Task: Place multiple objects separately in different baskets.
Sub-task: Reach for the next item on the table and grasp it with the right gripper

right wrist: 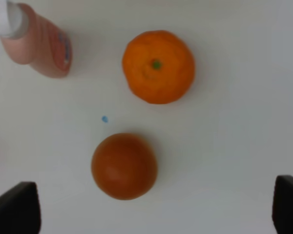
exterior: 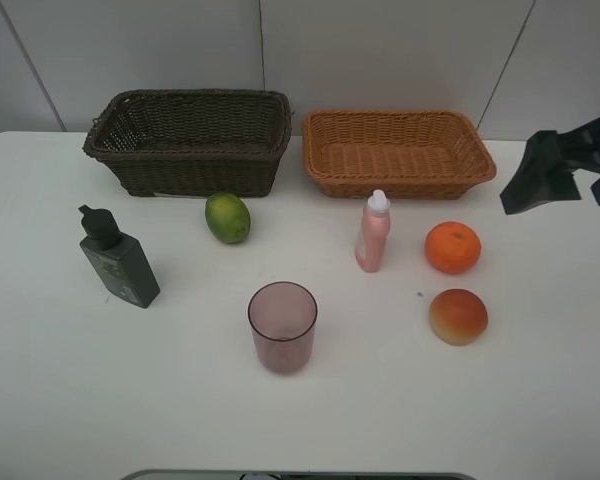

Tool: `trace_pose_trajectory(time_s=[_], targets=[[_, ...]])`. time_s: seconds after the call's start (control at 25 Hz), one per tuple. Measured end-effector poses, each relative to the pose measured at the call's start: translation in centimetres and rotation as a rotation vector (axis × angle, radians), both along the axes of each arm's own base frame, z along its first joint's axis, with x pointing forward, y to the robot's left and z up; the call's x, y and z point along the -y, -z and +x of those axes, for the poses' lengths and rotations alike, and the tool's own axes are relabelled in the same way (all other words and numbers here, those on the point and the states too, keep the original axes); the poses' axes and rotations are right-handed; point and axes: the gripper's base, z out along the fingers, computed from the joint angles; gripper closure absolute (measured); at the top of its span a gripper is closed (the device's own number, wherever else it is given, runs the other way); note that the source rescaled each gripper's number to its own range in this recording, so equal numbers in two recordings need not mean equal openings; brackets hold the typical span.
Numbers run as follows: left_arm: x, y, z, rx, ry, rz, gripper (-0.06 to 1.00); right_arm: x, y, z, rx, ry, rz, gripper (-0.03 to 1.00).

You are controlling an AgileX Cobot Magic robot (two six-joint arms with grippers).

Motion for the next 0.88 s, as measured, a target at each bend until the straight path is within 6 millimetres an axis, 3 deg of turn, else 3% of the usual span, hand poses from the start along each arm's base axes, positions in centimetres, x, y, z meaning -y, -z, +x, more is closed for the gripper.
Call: trace_pose_trajectory(time_s=[0.44, 0.88], targets=[[0.0, 0.0, 0.0, 0.000, 0.000, 0.000, -0.05, -1.7, 4.0, 2.5, -0.107, 0.181, 0.019, -0.03], [0.0, 0.0, 0.0, 0.000, 0.000, 0.000, -0.05, -2.0, 11.0, 3.4, -0.212, 0.207, -0.013, -0.03]])
